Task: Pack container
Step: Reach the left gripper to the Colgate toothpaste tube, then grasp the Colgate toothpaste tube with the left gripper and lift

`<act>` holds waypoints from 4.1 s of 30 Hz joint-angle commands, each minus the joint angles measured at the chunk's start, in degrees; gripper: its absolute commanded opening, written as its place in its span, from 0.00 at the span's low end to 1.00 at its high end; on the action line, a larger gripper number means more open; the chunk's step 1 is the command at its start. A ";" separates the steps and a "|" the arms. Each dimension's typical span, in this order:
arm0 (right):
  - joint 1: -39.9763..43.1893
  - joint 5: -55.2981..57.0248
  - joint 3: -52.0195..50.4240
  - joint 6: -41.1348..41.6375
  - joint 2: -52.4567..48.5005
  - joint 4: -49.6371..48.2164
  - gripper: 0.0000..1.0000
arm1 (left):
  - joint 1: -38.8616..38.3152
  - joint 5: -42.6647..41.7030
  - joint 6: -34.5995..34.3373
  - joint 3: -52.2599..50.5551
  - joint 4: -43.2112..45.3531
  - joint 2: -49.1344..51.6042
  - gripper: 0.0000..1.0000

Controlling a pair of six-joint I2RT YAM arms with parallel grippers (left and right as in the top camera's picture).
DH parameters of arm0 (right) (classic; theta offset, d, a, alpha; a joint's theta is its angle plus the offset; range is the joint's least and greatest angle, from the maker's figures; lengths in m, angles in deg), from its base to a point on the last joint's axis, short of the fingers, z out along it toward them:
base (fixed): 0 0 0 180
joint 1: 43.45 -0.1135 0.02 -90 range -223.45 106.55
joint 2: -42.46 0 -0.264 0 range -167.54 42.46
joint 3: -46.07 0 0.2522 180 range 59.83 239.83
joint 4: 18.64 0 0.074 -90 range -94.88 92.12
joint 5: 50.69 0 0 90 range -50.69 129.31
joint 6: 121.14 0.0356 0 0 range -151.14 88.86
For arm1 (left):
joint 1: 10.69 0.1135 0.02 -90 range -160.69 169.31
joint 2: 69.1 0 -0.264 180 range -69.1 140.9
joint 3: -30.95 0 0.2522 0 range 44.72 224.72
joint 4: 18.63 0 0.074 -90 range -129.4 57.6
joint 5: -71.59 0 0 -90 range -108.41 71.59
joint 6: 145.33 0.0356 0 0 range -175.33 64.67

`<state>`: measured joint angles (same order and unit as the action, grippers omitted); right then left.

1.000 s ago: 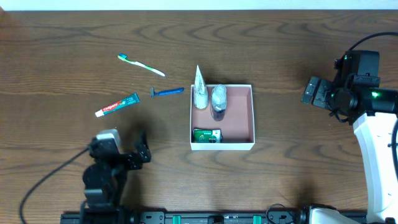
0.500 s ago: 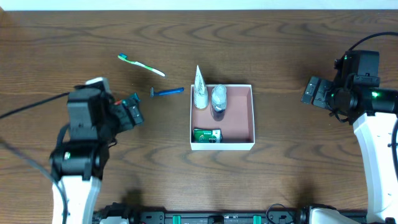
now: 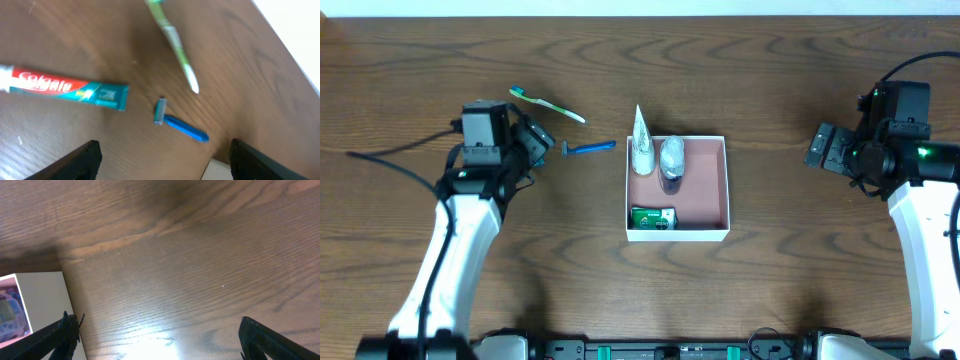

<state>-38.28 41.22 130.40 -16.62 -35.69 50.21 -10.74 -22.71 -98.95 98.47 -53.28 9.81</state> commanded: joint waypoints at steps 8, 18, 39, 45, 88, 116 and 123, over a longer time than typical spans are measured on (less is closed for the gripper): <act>0.28 0.02 0.68 0.66 -0.09 0.00 0.99 | 2.47 7.82 -25.73 0.59 0.00 10.67 0.92; 0.28 0.02 0.68 0.68 -0.09 0.00 0.99 | 8.63 5.97 -25.73 0.59 0.02 15.72 0.92; 0.28 0.02 0.68 0.68 -0.09 0.00 0.99 | 10.64 4.94 -17.59 20.41 -21.75 18.29 0.93; 0.28 0.02 0.68 0.68 -0.09 0.00 0.99 | 10.64 4.74 -17.42 20.41 -25.92 23.37 0.93; 0.22 0.02 0.68 0.66 -0.09 0.00 0.99 | 10.64 2.82 -13.81 20.35 -26.69 35.98 0.52; 0.22 0.02 0.68 0.66 -0.09 0.00 0.99 | 10.60 3.48 13.90 20.76 -29.68 33.27 0.23; 0.22 0.00 0.68 0.68 -0.09 0.00 0.99 | 10.60 3.21 14.99 20.92 -30.08 27.93 0.23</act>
<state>-38.28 41.24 130.40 -16.62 -35.71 50.17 -0.19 -19.89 -85.66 119.15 -82.92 41.84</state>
